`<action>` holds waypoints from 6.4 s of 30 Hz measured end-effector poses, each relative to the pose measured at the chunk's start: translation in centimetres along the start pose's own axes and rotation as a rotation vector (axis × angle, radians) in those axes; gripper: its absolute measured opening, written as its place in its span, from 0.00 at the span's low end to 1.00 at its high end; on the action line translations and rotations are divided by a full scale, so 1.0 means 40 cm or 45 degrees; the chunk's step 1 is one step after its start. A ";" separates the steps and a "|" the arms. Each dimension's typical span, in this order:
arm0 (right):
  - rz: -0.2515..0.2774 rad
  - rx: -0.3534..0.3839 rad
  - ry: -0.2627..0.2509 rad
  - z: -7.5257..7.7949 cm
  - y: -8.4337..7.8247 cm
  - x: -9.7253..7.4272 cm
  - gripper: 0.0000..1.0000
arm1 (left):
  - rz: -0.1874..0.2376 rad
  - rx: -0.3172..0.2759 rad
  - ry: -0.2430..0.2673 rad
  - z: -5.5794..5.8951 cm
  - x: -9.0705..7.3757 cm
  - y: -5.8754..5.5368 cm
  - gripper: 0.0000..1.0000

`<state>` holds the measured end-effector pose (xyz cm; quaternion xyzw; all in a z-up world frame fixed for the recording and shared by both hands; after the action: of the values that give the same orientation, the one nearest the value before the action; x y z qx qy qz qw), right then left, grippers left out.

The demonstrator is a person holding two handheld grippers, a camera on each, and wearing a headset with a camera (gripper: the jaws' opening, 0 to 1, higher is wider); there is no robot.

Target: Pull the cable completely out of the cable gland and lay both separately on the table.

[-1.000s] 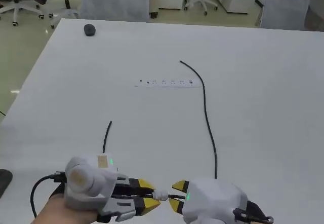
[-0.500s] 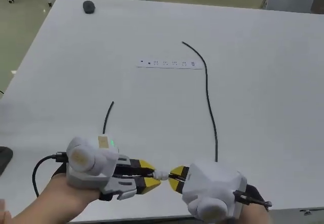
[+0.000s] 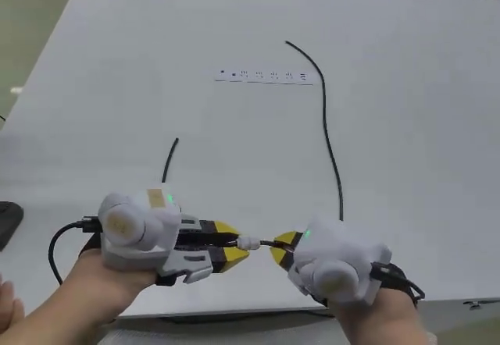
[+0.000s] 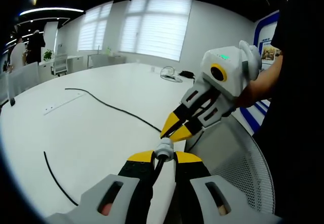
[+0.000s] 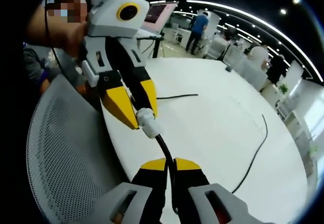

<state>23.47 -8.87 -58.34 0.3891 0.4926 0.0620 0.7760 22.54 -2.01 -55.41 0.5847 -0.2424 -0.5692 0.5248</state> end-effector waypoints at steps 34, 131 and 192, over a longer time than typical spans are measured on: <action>-0.077 0.416 -0.052 0.058 -0.160 0.005 0.01 | 0.021 -0.008 0.032 -0.012 -0.006 0.005 0.15; 0.112 -0.036 -0.067 -0.014 0.043 -0.031 0.10 | 0.041 -0.029 0.095 -0.009 0.000 0.032 0.15; 0.023 0.894 -0.012 0.055 -0.148 0.060 0.00 | 0.087 -0.055 0.097 -0.023 -0.006 0.043 0.15</action>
<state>24.77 -13.00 -63.51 0.6368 0.4769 -0.1059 0.5965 23.87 -2.03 -53.97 0.5858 -0.2298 -0.5332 0.5654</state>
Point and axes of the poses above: the centre of the closed fingertips' face, and the gripper's own axes: x roughly forward along the fingers, z roughly to its right, y roughly out of its top, the point moved 2 cm from there along -x, roughly backward along the fingers, and after that the axes turned 1 degree about x, right-handed, at the moved point
